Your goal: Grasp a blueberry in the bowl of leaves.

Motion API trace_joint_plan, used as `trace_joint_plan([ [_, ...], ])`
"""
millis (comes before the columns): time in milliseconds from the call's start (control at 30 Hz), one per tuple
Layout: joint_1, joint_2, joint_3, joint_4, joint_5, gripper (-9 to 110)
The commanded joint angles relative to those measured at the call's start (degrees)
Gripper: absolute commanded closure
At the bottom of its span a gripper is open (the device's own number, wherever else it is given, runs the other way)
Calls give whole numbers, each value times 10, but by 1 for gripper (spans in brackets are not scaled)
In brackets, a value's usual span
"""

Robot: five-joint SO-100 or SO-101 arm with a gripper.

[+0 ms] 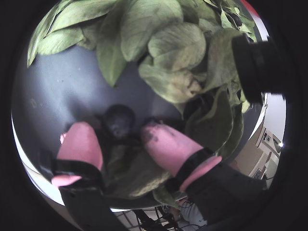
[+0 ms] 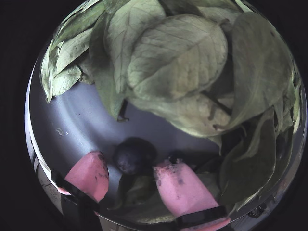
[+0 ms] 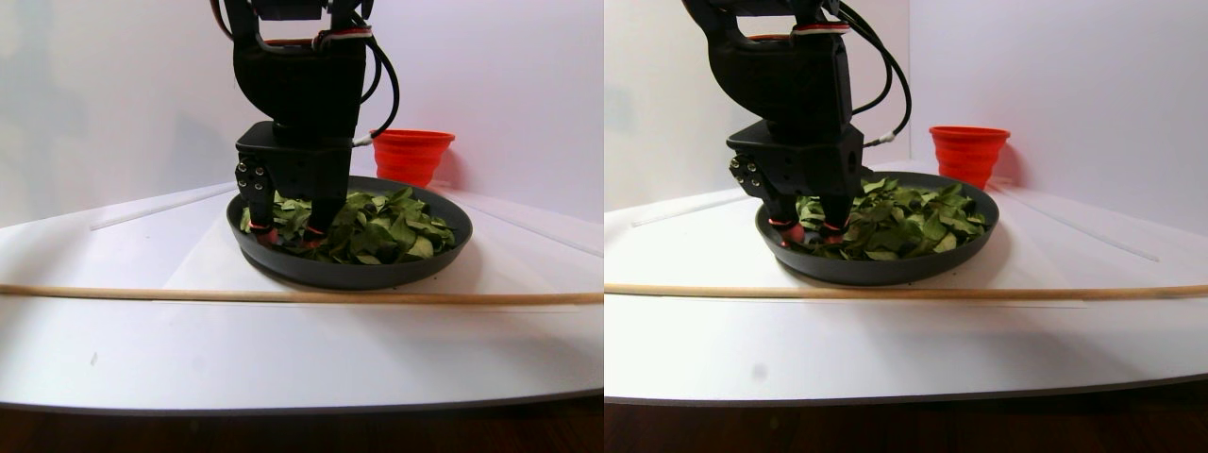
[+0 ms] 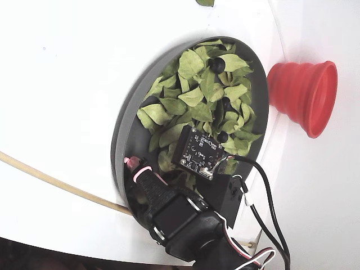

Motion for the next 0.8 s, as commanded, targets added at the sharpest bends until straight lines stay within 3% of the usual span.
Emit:
trace_joint_plan([
  [0,2,0,-11,-15,-2,83],
  [767,3,-36,-21,-52,-3,85],
])
